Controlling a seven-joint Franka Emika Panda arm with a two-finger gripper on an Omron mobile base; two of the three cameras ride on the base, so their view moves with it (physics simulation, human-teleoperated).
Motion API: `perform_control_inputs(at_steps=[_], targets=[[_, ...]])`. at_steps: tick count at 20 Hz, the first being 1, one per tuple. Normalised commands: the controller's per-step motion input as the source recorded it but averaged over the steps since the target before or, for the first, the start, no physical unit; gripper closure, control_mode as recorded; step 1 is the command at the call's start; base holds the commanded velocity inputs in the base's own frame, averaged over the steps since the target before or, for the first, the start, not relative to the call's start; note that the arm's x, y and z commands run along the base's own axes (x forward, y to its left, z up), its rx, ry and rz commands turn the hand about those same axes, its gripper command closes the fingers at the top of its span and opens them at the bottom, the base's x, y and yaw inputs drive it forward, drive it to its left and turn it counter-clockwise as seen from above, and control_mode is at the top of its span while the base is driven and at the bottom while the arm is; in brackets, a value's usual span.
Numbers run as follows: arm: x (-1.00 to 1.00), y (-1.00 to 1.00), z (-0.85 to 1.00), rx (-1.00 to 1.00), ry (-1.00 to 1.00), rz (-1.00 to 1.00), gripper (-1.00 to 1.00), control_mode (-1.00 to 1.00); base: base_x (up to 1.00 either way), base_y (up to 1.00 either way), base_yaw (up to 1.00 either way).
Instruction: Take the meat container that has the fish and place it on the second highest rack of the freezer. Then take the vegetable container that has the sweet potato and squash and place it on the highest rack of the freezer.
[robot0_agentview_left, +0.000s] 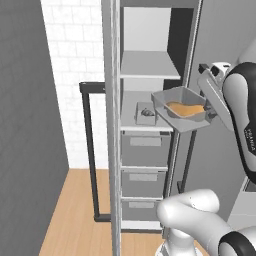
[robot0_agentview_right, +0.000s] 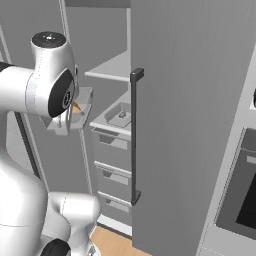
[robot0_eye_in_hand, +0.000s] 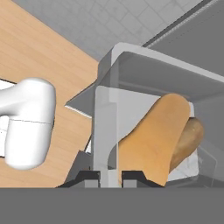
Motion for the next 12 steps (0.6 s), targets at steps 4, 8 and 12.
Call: perform_control_inputs(at_steps=[4, 8, 12], targets=[[0.0, 0.0, 0.0, 0.0, 0.0, 0.0, 1.0, -1.0, 0.0, 0.0, 0.0], [-0.07, 0.08, 0.0, 0.0, -0.06, -0.06, 1.0, -1.0, 0.0, 0.0, 0.0], [-0.02, 0.09, 0.0, 0.0, -0.12, -0.13, 1.0, -1.0, 0.0, 0.0, 0.0]])
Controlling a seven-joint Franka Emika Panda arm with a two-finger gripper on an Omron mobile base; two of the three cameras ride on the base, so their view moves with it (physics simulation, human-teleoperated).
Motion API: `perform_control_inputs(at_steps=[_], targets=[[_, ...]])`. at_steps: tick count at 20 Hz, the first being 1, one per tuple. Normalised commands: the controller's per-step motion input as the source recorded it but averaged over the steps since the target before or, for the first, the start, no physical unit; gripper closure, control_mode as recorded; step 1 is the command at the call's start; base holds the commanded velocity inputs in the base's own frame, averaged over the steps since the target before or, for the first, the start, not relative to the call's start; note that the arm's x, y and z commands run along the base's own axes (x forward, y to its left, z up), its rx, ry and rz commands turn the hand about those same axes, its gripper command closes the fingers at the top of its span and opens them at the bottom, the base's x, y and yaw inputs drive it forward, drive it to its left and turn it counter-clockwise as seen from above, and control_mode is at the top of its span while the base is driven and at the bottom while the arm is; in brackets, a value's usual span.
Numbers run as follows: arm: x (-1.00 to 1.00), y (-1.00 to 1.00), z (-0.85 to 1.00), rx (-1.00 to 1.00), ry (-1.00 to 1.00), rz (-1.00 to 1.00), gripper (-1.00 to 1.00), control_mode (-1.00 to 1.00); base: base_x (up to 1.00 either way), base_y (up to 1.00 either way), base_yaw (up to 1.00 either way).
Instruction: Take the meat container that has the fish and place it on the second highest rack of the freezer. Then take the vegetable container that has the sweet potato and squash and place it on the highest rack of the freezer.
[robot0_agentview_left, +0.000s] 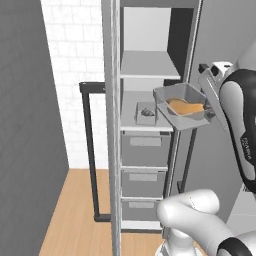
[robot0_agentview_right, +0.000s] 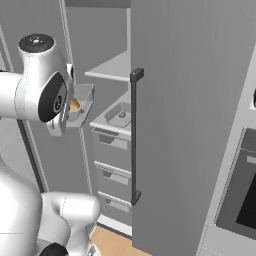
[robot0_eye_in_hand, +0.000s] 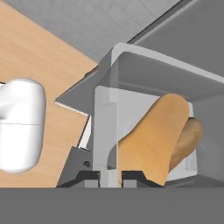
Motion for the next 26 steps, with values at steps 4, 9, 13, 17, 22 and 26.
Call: perform_control_inputs(at_steps=[4, 9, 13, 17, 22, 26], targets=[[0.0, 0.07, 0.0, -0.02, -0.12, -0.12, 1.0, -1.0, 0.0, 0.0, 0.0], [0.06, 0.03, 0.06, -0.02, -0.07, -0.06, 1.0, -1.0, 0.0, 0.0, 0.0], [0.11, 0.0, 0.06, 0.0, 0.0, -0.04, 1.0, -1.0, 0.0, 0.0, 0.0], [0.22, 0.0, 0.09, 0.0, 0.0, -0.01, 1.0, -1.0, 0.0, 0.0, 0.0], [0.3, 0.0, 0.17, 0.0, 0.0, 0.0, 1.0, -1.0, 0.0, 0.0, 0.0], [0.25, 0.0, 0.14, 0.0, -0.01, 0.0, 1.0, -1.0, 0.0, 0.0, 0.0]])
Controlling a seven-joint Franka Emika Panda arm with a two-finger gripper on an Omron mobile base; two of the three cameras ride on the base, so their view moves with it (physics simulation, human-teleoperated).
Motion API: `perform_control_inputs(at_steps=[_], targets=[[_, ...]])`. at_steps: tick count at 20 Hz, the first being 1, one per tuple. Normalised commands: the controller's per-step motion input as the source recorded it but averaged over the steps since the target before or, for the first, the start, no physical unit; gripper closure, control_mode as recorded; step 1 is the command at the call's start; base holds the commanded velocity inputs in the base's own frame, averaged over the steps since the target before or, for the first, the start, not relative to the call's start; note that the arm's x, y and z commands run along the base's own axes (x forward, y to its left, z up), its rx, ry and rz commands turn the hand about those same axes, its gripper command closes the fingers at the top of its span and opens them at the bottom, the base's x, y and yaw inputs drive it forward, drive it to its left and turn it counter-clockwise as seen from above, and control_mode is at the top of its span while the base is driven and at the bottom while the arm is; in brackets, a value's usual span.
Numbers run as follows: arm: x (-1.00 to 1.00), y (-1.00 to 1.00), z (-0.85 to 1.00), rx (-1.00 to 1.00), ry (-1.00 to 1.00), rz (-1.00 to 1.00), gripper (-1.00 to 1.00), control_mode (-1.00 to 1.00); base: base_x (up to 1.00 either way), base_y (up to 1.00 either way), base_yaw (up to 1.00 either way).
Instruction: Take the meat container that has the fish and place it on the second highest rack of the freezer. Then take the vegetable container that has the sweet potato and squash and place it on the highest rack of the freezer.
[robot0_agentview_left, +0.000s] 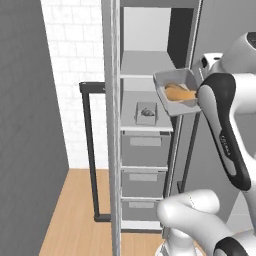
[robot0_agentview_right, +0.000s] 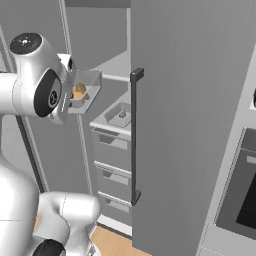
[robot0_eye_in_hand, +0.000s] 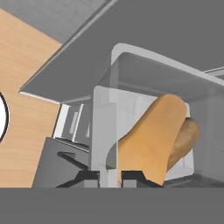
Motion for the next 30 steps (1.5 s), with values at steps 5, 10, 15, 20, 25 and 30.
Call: perform_control_inputs(at_steps=[5, 10, 15, 20, 25, 30], targets=[[0.38, 0.0, 0.04, 0.0, -0.01, -0.01, 1.0, -1.0, 0.0, 0.0, 0.0], [0.4, 0.0, 0.07, 0.0, 0.0, -0.04, 1.0, -1.0, 0.0, 0.0, 0.0], [0.36, 0.0, 0.06, 0.0, 0.0, -0.03, 1.0, -1.0, 0.0, 0.0, 0.0], [0.49, 0.0, 0.0, 0.03, 0.0, 0.0, 1.0, -1.0, 0.0, 0.0, 0.0], [0.45, 0.0, 0.0, 0.01, -0.02, 0.0, 1.0, -1.0, 0.0, 0.0, 0.0], [0.41, 0.0, 0.0, 0.0, -0.02, 0.0, 1.0, -1.0, 0.0, 0.0, 0.0]])
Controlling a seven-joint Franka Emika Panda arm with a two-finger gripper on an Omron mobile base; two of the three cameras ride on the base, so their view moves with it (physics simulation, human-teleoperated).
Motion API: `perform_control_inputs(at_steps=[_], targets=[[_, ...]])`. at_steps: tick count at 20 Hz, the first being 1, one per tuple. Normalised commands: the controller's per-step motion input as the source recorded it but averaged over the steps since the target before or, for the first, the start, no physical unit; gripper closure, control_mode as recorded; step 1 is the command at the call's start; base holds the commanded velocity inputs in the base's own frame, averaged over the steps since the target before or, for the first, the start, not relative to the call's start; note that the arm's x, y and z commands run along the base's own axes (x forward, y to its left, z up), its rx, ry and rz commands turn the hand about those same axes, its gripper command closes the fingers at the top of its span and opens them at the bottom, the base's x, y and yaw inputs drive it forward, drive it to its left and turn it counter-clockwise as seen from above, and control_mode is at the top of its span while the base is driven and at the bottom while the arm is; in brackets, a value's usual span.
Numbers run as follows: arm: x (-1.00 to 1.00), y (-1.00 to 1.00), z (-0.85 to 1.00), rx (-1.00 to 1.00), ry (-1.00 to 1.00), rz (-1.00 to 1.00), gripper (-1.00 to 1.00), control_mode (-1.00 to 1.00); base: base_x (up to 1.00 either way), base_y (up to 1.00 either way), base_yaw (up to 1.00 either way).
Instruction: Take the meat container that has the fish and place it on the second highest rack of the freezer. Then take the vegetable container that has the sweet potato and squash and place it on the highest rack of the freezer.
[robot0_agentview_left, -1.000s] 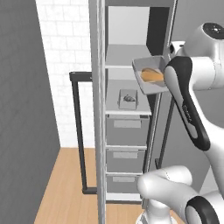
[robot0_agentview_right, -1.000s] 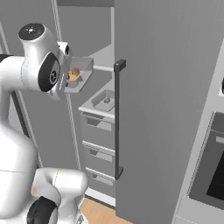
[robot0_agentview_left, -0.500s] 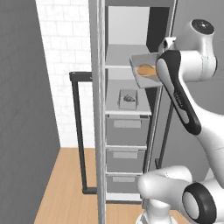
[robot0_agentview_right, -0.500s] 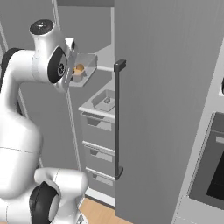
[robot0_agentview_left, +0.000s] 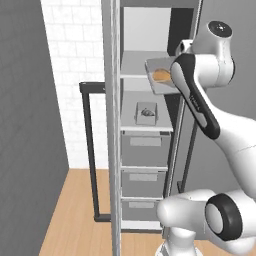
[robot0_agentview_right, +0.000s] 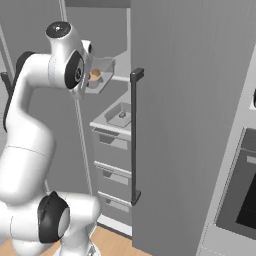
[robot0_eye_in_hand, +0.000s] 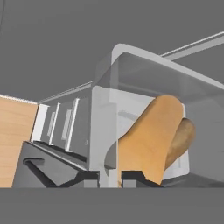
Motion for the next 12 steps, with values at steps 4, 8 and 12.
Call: perform_control_inputs(at_steps=[4, 8, 12], targets=[[0.35, 0.0, 0.02, 0.0, -0.03, 0.0, 1.0, -1.0, 0.0, 0.0, 0.0], [0.27, 0.0, 0.06, 0.0, -0.04, 0.0, 1.0, -1.0, 0.0, 0.0, 0.0], [0.26, 0.0, 0.05, 0.0, 0.0, 0.0, 1.0, -1.0, 0.0, 0.0, 0.0]])
